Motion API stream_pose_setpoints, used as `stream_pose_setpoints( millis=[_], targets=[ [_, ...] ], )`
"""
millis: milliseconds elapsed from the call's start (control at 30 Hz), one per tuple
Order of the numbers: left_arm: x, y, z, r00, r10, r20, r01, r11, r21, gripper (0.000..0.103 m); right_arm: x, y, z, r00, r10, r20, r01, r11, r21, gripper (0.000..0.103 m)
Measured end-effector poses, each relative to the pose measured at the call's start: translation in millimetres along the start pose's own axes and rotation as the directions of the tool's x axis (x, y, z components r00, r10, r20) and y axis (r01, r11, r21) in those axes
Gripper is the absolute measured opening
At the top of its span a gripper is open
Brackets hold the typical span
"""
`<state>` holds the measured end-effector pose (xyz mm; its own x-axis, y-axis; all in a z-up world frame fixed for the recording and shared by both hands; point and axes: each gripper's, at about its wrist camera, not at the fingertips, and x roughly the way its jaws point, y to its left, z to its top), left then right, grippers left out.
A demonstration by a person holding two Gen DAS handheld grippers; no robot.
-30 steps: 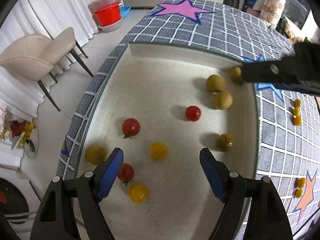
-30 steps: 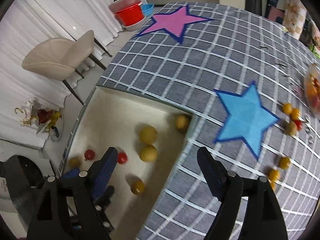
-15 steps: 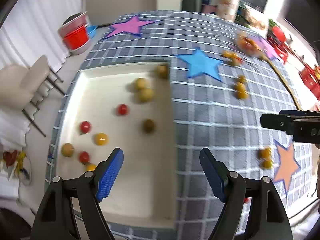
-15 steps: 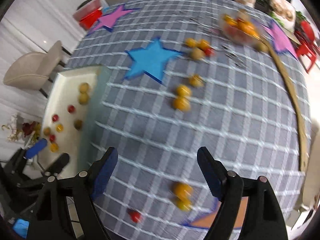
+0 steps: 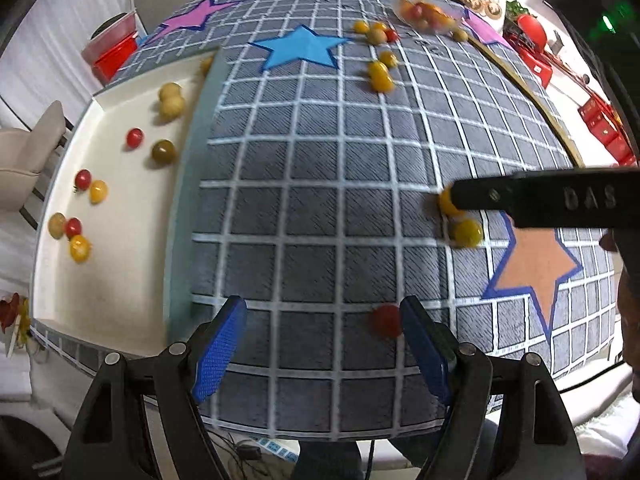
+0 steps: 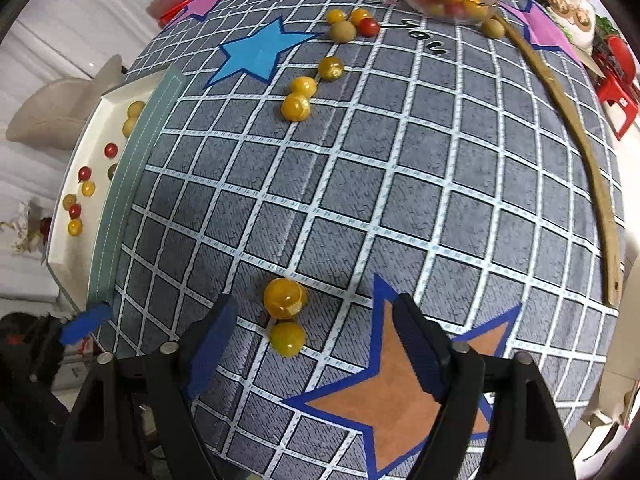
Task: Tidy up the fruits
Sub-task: 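Grasp a yellow tomato with the right tool while the left grasps a red tomato, then carry both tomatoes into the white tray and open both tools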
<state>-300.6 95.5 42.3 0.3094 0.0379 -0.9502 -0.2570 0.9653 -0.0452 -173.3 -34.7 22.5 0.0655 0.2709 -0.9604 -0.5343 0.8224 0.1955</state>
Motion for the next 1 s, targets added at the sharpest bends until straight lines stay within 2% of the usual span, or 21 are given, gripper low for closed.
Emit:
stream_pose_setpoints(
  millis=[33, 133, 367, 500, 633, 767, 800, 833, 867, 1000],
  targets=[
    [2, -2, -1, 1.0, 0.0, 0.0, 0.0, 1.0, 0.001, 0.08, 3, 1, 0, 1.0, 0.007, -0.004, -0.007, 1.0, -0.011, 0.069],
    [9, -9, -3, 1.0, 0.003, 0.002, -0.003, 1.0, 0.014, 0.08, 10, 4, 0, 0.999, 0.023, -0.022, -0.023, 0.999, -0.028, 0.057],
    [19, -21, -4, 1.0, 0.012, 0.0, -0.012, 0.999, 0.046, 0.08, 18, 14, 0, 0.999, 0.026, -0.031, -0.028, 0.998, -0.064, 0.053],
    [22, -27, -6, 1.0, 0.016, -0.001, -0.016, 0.998, 0.064, 0.079, 18, 16, 0, 0.999, 0.015, -0.033, -0.018, 0.997, -0.079, 0.042],
    [21, -29, -6, 1.0, -0.013, -0.007, 0.013, 0.998, 0.056, 0.067, 21, 22, 1, 0.999, 0.005, -0.04, -0.009, 0.995, -0.096, 0.027],
    [18, -35, -7, 0.999, -0.037, -0.004, 0.037, 0.997, 0.064, 0.05, 19, 19, 0, 0.999, 0.024, -0.041, -0.027, 0.998, -0.062, 0.027],
    [18, -37, -7, 0.999, -0.043, -0.002, 0.043, 0.997, 0.064, 0.041, 18, 21, 0, 0.999, 0.033, -0.038, -0.035, 0.998, -0.045, 0.027],
    [16, -39, -7, 0.999, -0.054, 0.0, 0.054, 0.997, 0.061, 0.027, 16, 19, -1, 0.999, 0.037, -0.035, -0.038, 0.999, -0.038, 0.026],
    [16, -38, -7, 0.998, -0.067, -0.003, 0.067, 0.996, 0.053, 0.023, 14, 18, -1, 0.999, 0.04, -0.031, -0.041, 0.999, -0.03, 0.027],
    [15, -21, -5, 0.986, -0.168, -0.025, 0.167, 0.985, -0.034, 0.021, 5, 10, -4, 0.998, 0.054, -0.017, -0.054, 0.999, 0.0, 0.026]
  ],
)
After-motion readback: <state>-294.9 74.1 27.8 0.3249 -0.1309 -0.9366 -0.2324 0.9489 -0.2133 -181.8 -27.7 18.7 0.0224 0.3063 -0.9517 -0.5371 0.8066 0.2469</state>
